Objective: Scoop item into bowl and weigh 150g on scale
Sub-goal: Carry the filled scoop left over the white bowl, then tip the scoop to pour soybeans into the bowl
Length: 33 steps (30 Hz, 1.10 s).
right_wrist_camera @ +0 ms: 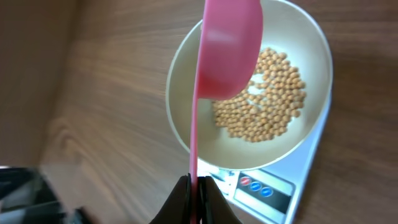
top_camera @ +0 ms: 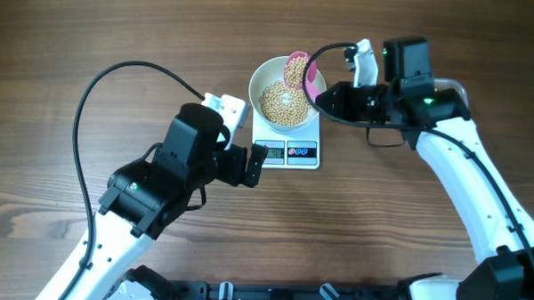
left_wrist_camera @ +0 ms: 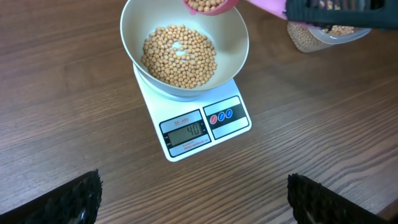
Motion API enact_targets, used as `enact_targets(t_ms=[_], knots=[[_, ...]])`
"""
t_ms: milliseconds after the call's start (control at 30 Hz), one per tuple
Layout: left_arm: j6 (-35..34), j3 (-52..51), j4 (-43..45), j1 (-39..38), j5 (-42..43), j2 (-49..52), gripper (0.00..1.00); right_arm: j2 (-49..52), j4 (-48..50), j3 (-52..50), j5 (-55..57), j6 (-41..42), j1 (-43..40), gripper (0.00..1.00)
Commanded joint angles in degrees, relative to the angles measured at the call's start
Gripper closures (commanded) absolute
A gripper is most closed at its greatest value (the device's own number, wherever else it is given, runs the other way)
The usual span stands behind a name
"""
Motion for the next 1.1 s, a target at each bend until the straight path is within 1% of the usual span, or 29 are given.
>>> enact_targets(t_ms=[0,67,133,200,300,500,667,933,1067], knots=[[-0.5,0.3,0.2,0.2,0.7,0.2,0.0,-0.9,0.3,1.3,8.1,-6.8,2.8,0.95],[-0.5,0.3,0.2,0.2,0.7,0.2,0.0,-0.9,0.2,1.3,12.8,-11.8,5.1,0.95],[-0.5,0.3,0.2,0.2,0.7,0.2,0.0,-0.9,0.2,1.3,16.7,-14.9,6.8,0.95],[-0.5,0.3,0.2,0.2,0.7,0.2,0.0,-0.9,0.2,1.3,21.0,-17.7,8.5,0.95],[-0.5,0.3,0.2,0.2,0.7,0.2,0.0,-0.9,0.2,1.3,25.9,-19.6,9.9,0.95],[-0.5,0.3,0.2,0.2,0.7,0.2,0.0,-0.9,0.2,1.3,29.4,-21.7,10.3,0.96],[-0.5,0.3,0.2,0.2,0.7,0.2,0.0,-0.9,0.3,1.3,30.0,-26.8,10.3,0.95],[-0.5,0.3,0.2,0.2,0.7,0.2,0.0,-1.6,3.7,1.3,30.6,-28.8,10.5,0.96],[-0.5,0.3,0.2,0.2,0.7,0.2,0.0,-3.0,3.8,1.3,31.5,-33.0,12.4,0.95]])
